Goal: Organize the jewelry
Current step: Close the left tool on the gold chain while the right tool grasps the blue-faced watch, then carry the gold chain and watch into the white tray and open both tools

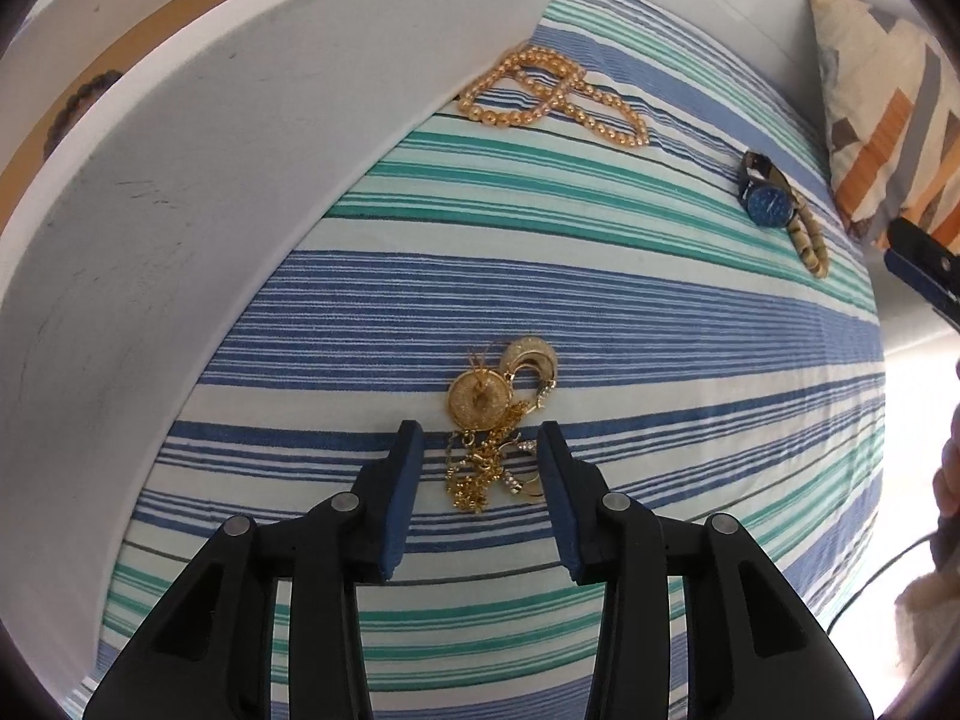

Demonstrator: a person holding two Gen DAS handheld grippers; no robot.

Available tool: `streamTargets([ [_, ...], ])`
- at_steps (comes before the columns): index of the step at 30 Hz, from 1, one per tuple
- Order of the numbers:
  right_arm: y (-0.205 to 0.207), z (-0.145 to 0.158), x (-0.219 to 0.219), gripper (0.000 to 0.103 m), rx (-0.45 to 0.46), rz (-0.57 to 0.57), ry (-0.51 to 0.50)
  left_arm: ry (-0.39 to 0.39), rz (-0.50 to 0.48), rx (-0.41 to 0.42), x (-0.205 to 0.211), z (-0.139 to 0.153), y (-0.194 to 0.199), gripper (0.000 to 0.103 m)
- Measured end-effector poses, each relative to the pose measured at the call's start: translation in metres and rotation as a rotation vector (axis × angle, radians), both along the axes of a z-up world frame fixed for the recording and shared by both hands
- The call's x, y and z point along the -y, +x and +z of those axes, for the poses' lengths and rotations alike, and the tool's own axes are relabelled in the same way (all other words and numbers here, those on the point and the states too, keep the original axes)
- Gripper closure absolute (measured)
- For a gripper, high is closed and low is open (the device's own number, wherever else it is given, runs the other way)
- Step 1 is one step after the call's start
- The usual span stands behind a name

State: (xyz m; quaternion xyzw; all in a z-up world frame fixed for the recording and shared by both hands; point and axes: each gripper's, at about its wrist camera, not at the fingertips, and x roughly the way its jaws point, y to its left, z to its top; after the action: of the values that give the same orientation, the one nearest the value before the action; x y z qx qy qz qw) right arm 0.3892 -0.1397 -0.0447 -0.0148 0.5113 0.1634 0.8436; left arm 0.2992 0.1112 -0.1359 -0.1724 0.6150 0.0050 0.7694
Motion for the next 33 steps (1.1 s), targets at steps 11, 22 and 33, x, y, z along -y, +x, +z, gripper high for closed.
streamTargets([
  [11,0.109,-0.081,0.013,0.059,-0.344,-0.233,0.129,0.055,-0.037,-0.011,0.01,0.0,0.008,0.101],
  [22,0.019,-0.031,0.039,0.06,-0.285,-0.166,0.254,-0.107,-0.049,0.119,-0.015,0.069,-0.016,0.103],
  [33,-0.041,-0.035,0.045,0.06,-0.3,-0.172,0.264,-0.04,-0.049,0.058,-0.007,0.04,-0.008,0.048],
])
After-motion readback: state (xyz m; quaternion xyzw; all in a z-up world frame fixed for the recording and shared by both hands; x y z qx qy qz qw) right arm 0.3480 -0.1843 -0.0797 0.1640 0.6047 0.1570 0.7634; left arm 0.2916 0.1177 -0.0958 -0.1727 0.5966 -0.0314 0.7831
